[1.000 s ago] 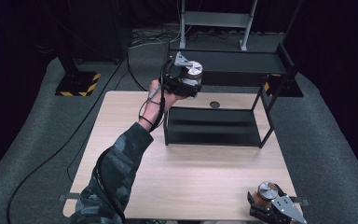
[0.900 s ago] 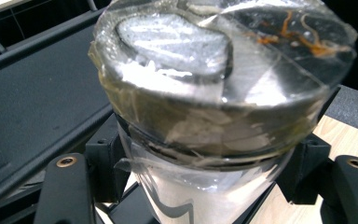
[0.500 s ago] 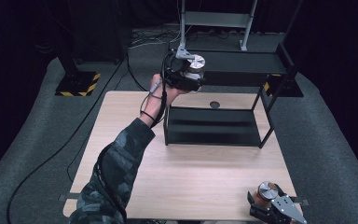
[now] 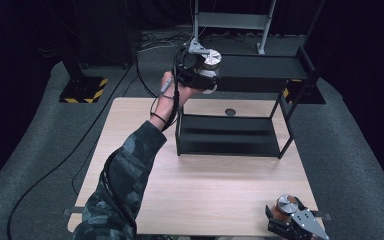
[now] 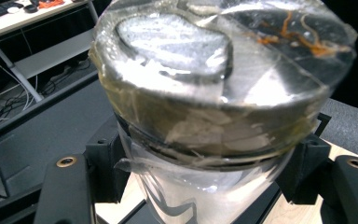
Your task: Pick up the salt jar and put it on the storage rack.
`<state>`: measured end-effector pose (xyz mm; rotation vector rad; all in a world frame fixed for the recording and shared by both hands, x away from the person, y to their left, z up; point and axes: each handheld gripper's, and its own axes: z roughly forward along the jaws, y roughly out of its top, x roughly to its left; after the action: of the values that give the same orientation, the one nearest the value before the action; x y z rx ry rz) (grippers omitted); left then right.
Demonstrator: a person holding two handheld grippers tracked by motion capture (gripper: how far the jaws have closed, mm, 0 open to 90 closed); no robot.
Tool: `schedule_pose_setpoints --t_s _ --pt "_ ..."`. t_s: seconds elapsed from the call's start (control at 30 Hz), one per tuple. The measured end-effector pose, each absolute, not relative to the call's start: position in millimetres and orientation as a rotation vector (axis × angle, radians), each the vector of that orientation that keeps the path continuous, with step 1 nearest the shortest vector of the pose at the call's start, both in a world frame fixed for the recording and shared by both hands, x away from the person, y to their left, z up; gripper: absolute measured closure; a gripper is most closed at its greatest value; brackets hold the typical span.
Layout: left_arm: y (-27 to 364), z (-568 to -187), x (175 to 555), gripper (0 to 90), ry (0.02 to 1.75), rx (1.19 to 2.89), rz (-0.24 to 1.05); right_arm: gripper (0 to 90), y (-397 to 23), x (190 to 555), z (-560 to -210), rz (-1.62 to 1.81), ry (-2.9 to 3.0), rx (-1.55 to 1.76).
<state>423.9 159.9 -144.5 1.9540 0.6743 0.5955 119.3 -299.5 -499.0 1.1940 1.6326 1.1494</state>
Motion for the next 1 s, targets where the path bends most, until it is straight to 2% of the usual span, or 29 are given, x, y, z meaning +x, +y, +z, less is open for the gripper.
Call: schedule_pose_setpoints --t_s 1.0 --pt "148.7 -119.9 448.8 30.8 0.764 1.906 0.623 0.0 -300.0 119.5 -498.9 1.153 1.632 1.196"
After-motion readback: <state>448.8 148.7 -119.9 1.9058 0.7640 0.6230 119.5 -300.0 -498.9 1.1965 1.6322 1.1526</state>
